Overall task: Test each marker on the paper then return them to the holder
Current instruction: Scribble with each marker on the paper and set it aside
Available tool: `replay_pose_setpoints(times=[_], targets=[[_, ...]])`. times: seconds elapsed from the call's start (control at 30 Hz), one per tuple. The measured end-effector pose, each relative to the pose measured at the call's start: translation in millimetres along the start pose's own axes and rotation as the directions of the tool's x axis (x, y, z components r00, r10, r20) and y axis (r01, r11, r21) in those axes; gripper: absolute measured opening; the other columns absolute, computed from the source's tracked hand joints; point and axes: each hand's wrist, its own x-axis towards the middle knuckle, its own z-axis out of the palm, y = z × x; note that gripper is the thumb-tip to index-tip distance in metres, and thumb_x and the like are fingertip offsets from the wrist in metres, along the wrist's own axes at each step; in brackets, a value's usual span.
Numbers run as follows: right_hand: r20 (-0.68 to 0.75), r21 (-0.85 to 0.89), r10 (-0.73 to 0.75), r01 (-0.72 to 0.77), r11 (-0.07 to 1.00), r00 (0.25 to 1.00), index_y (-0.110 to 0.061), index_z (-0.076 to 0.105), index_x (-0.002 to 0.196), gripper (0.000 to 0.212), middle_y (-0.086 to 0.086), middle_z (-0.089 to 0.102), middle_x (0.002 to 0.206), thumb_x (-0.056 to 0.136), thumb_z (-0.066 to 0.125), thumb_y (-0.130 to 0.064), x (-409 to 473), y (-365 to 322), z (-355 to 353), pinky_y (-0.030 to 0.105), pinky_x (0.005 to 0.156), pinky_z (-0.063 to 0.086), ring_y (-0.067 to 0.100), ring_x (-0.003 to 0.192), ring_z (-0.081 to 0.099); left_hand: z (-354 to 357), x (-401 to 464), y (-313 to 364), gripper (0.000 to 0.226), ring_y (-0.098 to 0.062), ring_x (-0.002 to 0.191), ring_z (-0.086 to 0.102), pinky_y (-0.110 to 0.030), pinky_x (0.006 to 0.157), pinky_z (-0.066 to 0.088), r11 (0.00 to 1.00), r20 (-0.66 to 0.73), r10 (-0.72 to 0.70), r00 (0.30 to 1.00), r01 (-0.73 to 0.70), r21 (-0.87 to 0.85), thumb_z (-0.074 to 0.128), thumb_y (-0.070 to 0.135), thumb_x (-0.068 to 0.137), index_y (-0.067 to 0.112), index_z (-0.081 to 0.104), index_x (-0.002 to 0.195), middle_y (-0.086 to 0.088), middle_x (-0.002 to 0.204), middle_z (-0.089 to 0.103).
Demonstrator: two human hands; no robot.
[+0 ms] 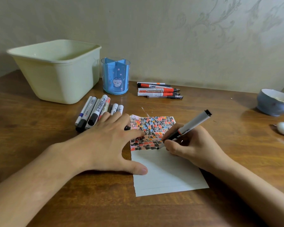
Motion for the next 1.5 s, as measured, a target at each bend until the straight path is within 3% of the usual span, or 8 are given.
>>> replay_pose_setpoints(times=[0.3, 0.47, 0.97, 1.17, 1.3, 1.4, 1.5], targets=[[-0.002, -0.034, -0.002, 0.002, 0.999, 1.0, -0.02, 0.071, 0.086, 0.01, -0.001, 0.073, 0.079, 0.087, 0.072, -0.011, 1.4, 1.1, 0.4, 0.022, 0.064, 0.053, 0.01, 0.069, 0.067, -1.8, -0.1, 1.0, 0.103, -0.013, 0.097, 0.013, -0.029, 0.088, 0.021, 1.0, 0.026, -0.009, 1.0, 0.009, 0.014, 0.029, 0.1, 0.061, 0.051, 0.015, 0.15, 0.013, 0.108, 0.019], [-0.009, -0.02, 0.008, -0.008, 1.0, 1.0, -0.019, 0.072, 0.089, 0.006, -0.002, 0.073, 0.079, 0.089, 0.071, -0.013, 0.1, 0.4, -0.8, 0.021, 0.062, 0.052, 0.007, 0.069, 0.067, -1.1, -0.5, 0.0, 0.105, -0.012, 0.112, 0.017, -0.033, 0.103, 0.024, 1.0, 0.035, -0.006, 0.999, 0.006, 0.0, 0.026, 0.101, 0.06, 0.051, 0.014, 0.151, 0.013, 0.115, 0.021], [-0.026, -0.052, 0.009, -0.011, 0.999, 1.0, -0.02, 0.069, 0.088, 0.005, -0.004, 0.071, 0.079, 0.089, 0.07, -0.015, 2.0, -0.7, -1.8, 0.016, 0.062, 0.049, 0.005, 0.07, 0.064, 1.0, 0.5, -1.8, 0.108, -0.013, 0.114, 0.019, -0.039, 0.108, 0.028, 1.0, 0.041, -0.02, 0.999, 0.021, -0.021, 0.023, 0.104, 0.055, 0.053, 0.014, 0.149, 0.014, 0.112, 0.018], [-0.01, -0.053, 0.015, -0.015, 0.998, 1.0, -0.022, 0.069, 0.085, 0.009, -0.007, 0.07, 0.076, 0.087, 0.071, -0.013, 1.8, 1.0, -1.8, 0.015, 0.061, 0.048, 0.004, 0.069, 0.064, -1.9, 0.5, 0.5, 0.104, -0.012, 0.114, 0.018, -0.034, 0.104, 0.027, 1.0, 0.047, -0.02, 0.999, 0.021, -0.018, 0.03, 0.101, 0.06, 0.052, 0.011, 0.15, 0.014, 0.115, 0.019], [-0.024, 0.111, 0.007, -0.005, 0.994, 1.0, -0.014, 0.062, 0.096, 0.009, 0.001, 0.068, 0.078, 0.092, 0.069, -0.01, 2.2, 2.4, -4.8, 0.022, 0.059, 0.051, 0.012, 0.066, 0.065, -1.4, -0.3, 0.8, 0.103, -0.011, 0.114, 0.017, -0.032, 0.101, 0.026, 1.0, 0.024, -0.014, 1.0, 0.014, -0.021, 0.033, 0.1, 0.062, 0.051, 0.012, 0.15, 0.015, 0.117, 0.019], [-0.064, 0.286, 0.006, 0.013, 0.958, 0.998, -0.01, 0.054, 0.099, 0.022, 0.009, 0.07, 0.076, 0.088, 0.071, -0.018, 2.7, -1.0, -6.7, 0.028, 0.056, 0.053, 0.022, 0.064, 0.067, -2.8, -0.7, 0.6, 0.102, -0.01, 0.111, 0.021, -0.03, 0.099, 0.027, 0.998, -0.019, 0.01, 1.0, -0.011, -0.063, 0.037, 0.099, 0.062, 0.052, 0.013, 0.149, 0.017, 0.113, 0.021], [-0.076, 0.351, 0.031, -0.003, 0.936, 0.997, -0.007, 0.057, 0.098, 0.027, 0.006, 0.069, 0.073, 0.08, 0.075, -0.019, 3.6, -4.8, -8.3, 0.027, 0.055, 0.054, 0.02, 0.062, 0.066, -6.2, -1.3, -0.9, 0.083, -0.005, 0.111, 0.025, -0.028, 0.102, 0.029, 0.987, -0.126, 0.021, 0.992, -0.041, -0.155, 0.034, 0.09, 0.074, 0.052, 0.014, 0.145, 0.02, 0.111, 0.026]])
